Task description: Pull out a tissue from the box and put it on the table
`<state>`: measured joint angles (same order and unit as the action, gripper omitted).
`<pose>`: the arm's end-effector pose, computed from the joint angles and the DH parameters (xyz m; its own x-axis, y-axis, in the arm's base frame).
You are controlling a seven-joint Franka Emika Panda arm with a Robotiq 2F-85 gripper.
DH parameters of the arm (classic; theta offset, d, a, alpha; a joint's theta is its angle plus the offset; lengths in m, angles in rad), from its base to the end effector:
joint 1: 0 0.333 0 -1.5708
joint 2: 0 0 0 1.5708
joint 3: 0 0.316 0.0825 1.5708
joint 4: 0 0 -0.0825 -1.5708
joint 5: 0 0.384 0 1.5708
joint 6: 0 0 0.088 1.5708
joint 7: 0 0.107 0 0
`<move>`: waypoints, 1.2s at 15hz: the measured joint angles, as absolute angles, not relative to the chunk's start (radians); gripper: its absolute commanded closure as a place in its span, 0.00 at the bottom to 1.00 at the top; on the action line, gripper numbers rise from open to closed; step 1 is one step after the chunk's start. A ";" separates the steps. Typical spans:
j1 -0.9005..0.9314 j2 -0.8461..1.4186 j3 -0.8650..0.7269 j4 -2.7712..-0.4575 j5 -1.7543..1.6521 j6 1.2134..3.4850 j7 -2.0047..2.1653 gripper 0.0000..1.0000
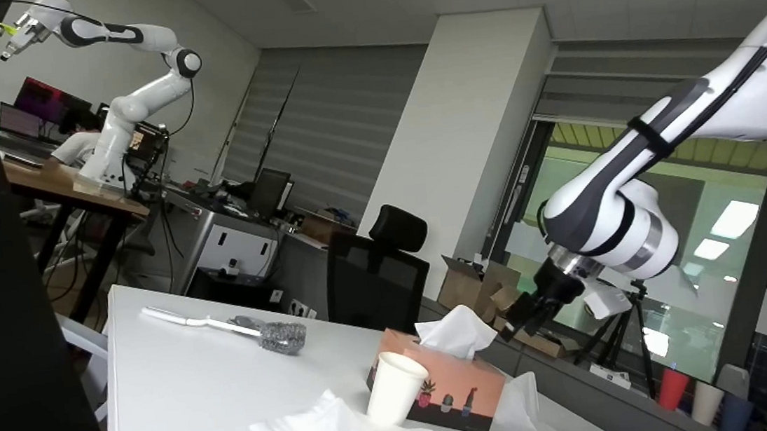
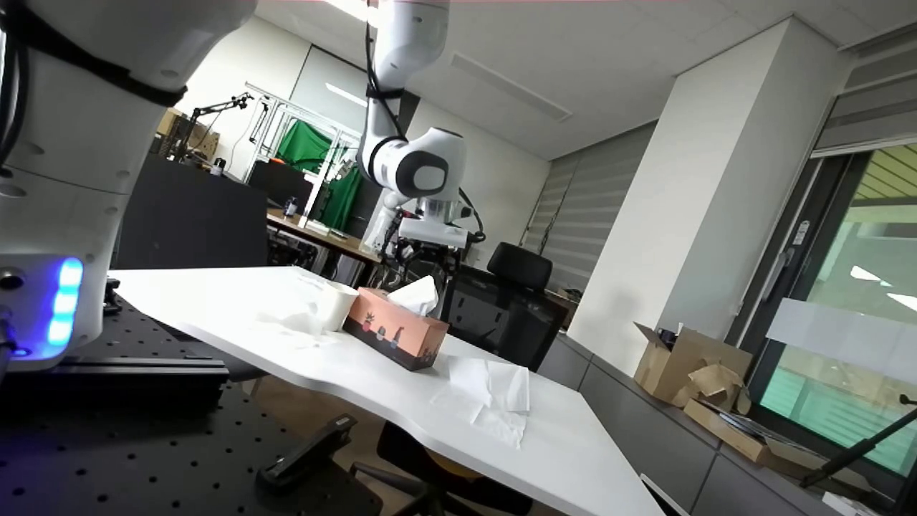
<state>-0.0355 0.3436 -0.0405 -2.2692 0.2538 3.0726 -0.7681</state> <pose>0.5701 -0.0634 0.2551 0.8097 0.4393 0.3890 0.3824 -0.8979 0.2180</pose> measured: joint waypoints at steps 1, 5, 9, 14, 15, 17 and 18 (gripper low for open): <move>-0.027 0.385 -0.041 -2.237 0.259 3.114 -0.752 0.00; -0.008 0.462 -0.055 -2.170 0.259 3.152 -0.723 0.00; -0.008 0.462 -0.059 -2.164 0.259 3.152 -0.722 0.00; -0.008 0.463 -0.059 -2.164 0.258 3.151 -0.724 0.00; -0.008 0.464 -0.058 -2.165 0.255 3.152 -0.729 0.00; -0.009 0.464 -0.054 -2.163 0.253 3.152 -0.750 0.00; -0.013 0.464 -0.048 -2.161 0.253 3.152 -0.762 0.00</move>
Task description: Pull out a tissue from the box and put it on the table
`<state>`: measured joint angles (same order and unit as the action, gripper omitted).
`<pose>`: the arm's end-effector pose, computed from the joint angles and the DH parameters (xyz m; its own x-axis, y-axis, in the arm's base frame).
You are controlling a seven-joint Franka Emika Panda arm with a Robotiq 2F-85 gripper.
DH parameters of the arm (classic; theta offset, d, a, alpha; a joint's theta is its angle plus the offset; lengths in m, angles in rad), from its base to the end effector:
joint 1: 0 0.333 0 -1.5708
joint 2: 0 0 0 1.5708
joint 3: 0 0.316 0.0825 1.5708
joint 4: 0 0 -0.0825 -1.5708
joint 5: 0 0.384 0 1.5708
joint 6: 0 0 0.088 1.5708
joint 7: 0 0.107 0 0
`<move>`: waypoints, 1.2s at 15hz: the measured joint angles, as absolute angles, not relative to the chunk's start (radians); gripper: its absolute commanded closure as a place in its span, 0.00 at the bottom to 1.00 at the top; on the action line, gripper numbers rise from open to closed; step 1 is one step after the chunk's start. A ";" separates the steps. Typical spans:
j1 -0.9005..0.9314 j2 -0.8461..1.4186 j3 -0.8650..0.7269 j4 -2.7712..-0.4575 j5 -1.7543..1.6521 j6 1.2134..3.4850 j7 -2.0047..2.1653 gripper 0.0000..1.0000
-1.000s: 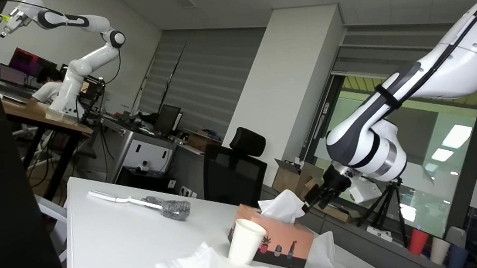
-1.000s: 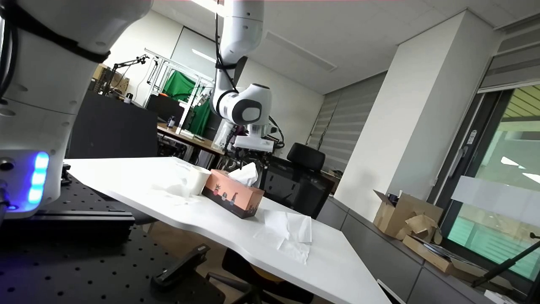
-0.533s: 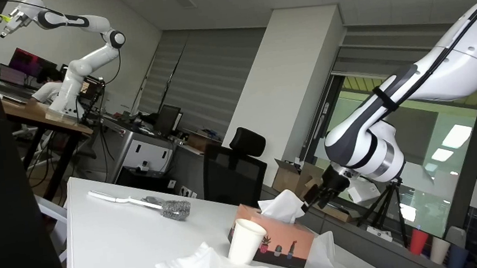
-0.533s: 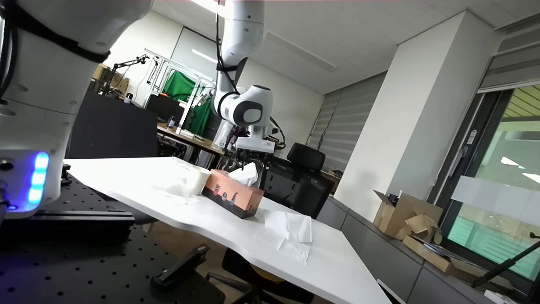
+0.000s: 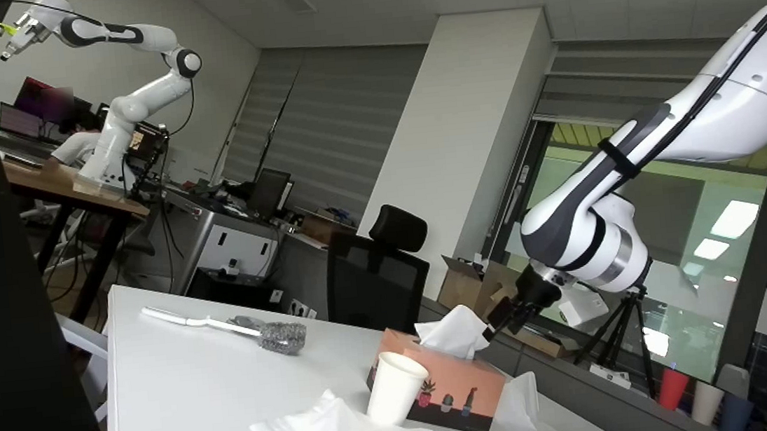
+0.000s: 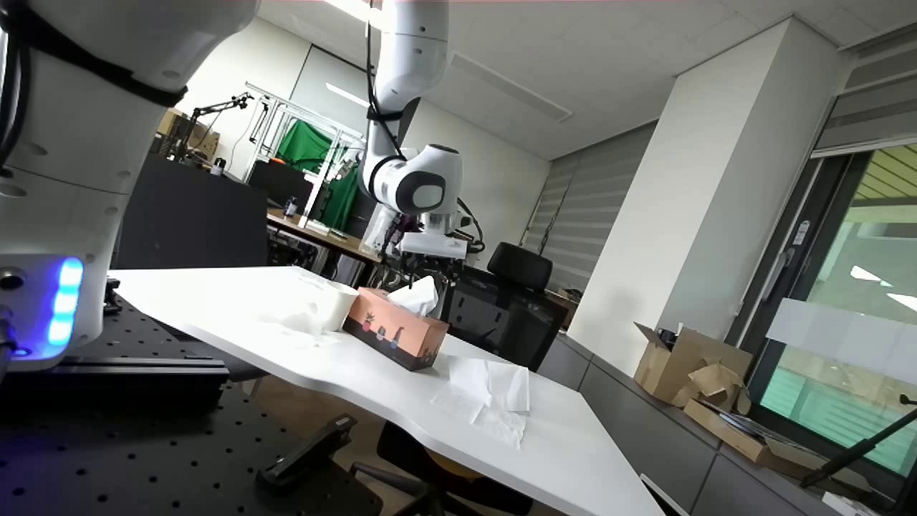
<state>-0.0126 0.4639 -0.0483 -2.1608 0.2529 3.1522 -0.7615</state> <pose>0.6018 -0.0580 0.2369 0.7818 0.4534 0.4280 0.3705 -0.8899 0.2660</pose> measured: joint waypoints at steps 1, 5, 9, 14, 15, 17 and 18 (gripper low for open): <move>-0.017 0.464 -0.042 -2.157 0.253 3.152 -0.774 0.00; -0.052 0.466 0.005 -2.127 0.252 3.147 -0.839 0.00; -0.136 0.486 0.108 -2.074 0.252 3.104 -0.928 0.00; -0.266 0.555 0.242 -1.948 0.241 2.968 -1.015 0.00; -0.279 0.571 0.251 -1.926 0.221 2.966 -1.015 0.00; -0.291 0.603 0.253 -1.890 0.179 2.970 -1.015 0.27; -0.294 0.618 0.253 -1.875 0.159 2.973 -1.015 0.33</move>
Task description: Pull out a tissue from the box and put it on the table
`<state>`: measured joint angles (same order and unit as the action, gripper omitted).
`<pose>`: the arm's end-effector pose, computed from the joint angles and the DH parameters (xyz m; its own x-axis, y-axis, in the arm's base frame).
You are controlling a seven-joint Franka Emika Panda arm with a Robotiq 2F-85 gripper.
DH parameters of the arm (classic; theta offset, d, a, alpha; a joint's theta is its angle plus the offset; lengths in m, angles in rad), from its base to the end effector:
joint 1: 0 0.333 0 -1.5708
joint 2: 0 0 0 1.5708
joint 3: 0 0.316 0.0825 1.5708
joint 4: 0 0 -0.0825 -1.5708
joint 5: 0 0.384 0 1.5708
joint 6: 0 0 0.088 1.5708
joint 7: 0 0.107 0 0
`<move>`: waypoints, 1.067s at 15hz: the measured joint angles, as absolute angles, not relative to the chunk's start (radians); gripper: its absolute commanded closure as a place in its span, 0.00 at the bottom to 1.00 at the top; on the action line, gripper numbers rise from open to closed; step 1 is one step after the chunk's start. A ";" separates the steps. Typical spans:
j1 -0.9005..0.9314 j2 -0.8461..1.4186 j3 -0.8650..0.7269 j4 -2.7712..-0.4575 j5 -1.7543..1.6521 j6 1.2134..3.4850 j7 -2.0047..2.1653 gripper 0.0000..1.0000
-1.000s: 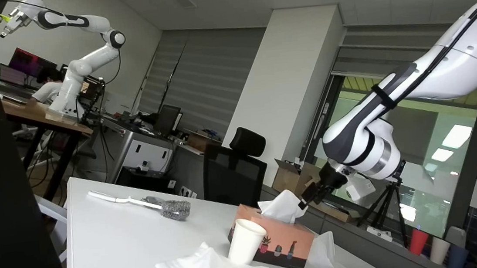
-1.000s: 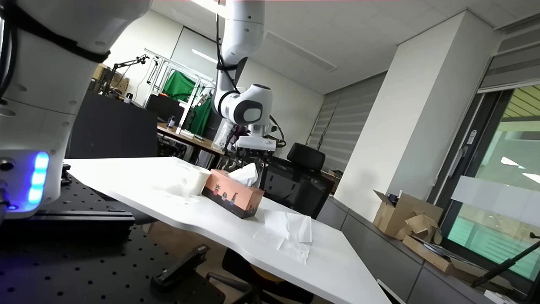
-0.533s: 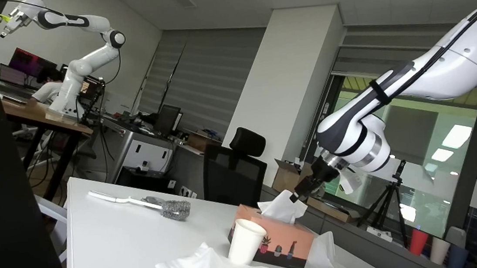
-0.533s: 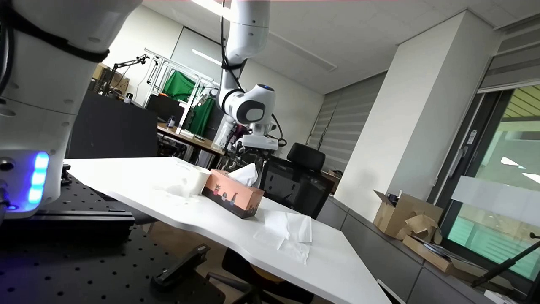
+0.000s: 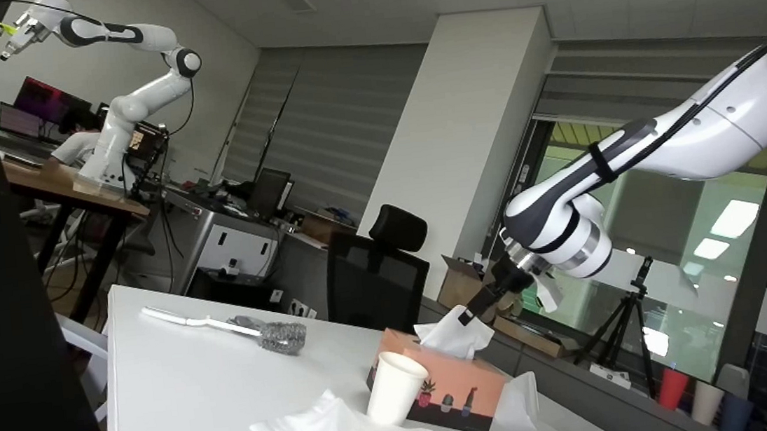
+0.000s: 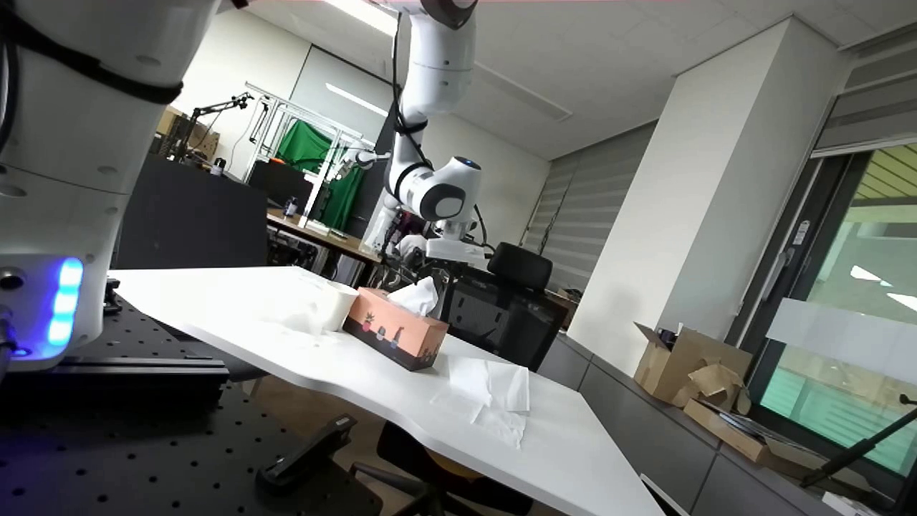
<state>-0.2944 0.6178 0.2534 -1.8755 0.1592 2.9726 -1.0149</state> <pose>0.6738 -0.0559 0.2413 0.6237 0.6490 0.4357 0.6108 -0.7524 0.2465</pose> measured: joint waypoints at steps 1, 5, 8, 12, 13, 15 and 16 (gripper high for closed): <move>-0.297 0.631 0.253 -1.863 0.145 2.973 -1.014 0.40; -0.300 0.671 0.253 -1.821 0.114 2.964 -1.006 0.69; -0.300 0.690 0.251 -1.797 0.101 2.954 -0.998 0.89; -0.299 0.701 0.250 -1.770 0.095 2.925 -0.983 1.00; -0.299 0.701 0.251 -1.762 0.095 2.904 -0.981 1.00; -0.303 0.700 0.265 -1.735 0.098 2.830 -0.981 1.00; -0.306 0.698 0.274 -1.717 0.100 2.789 -0.981 1.00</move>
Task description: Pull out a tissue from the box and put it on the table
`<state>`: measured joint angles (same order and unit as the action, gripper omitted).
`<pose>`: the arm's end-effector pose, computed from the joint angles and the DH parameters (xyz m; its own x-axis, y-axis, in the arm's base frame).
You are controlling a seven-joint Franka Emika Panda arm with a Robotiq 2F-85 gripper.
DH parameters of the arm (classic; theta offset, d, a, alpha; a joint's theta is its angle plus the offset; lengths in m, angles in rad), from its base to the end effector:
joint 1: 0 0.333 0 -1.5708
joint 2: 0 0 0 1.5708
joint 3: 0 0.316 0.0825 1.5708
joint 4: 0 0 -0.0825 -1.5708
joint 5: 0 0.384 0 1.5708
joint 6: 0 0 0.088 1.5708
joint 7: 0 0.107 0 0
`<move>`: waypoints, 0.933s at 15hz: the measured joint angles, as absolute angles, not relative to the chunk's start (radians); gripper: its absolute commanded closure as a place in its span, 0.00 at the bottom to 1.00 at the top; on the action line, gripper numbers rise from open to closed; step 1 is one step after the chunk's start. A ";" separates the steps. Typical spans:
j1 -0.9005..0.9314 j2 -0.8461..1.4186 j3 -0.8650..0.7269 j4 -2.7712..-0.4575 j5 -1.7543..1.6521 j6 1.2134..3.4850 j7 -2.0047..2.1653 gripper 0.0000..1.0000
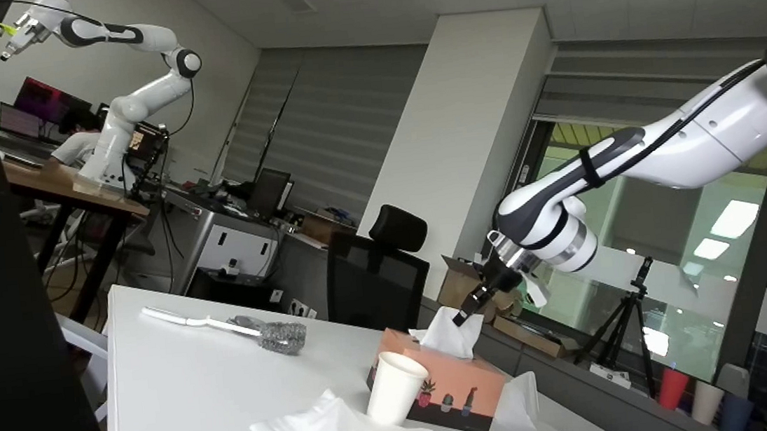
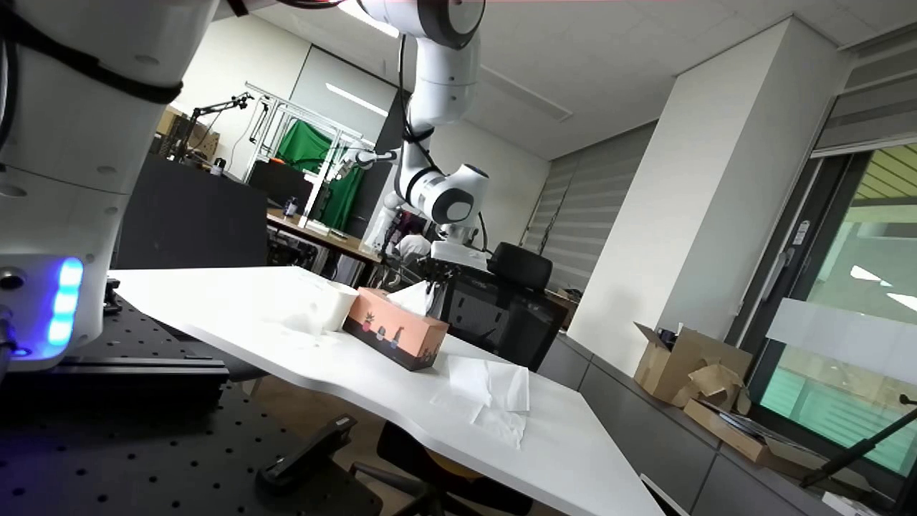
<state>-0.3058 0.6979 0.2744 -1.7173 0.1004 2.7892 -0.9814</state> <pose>0.7039 -0.0534 0.2361 0.6372 0.6599 0.3983 0.6585 -0.7346 0.1635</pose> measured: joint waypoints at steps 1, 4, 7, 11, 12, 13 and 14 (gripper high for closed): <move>-0.307 0.694 0.283 -1.698 0.103 2.746 -0.981 1.00; -0.297 0.666 0.291 -1.650 0.118 2.641 -0.982 1.00; -0.280 0.630 0.288 -1.614 0.125 2.579 -0.982 1.00; -0.251 0.580 0.274 -1.557 0.142 2.516 -0.982 1.00; -0.242 0.567 0.266 -1.540 0.142 2.506 -0.982 1.00; -0.232 0.557 0.254 -1.521 0.141 2.500 -0.981 1.00; -0.221 0.549 0.240 -1.502 0.141 2.498 -0.980 1.00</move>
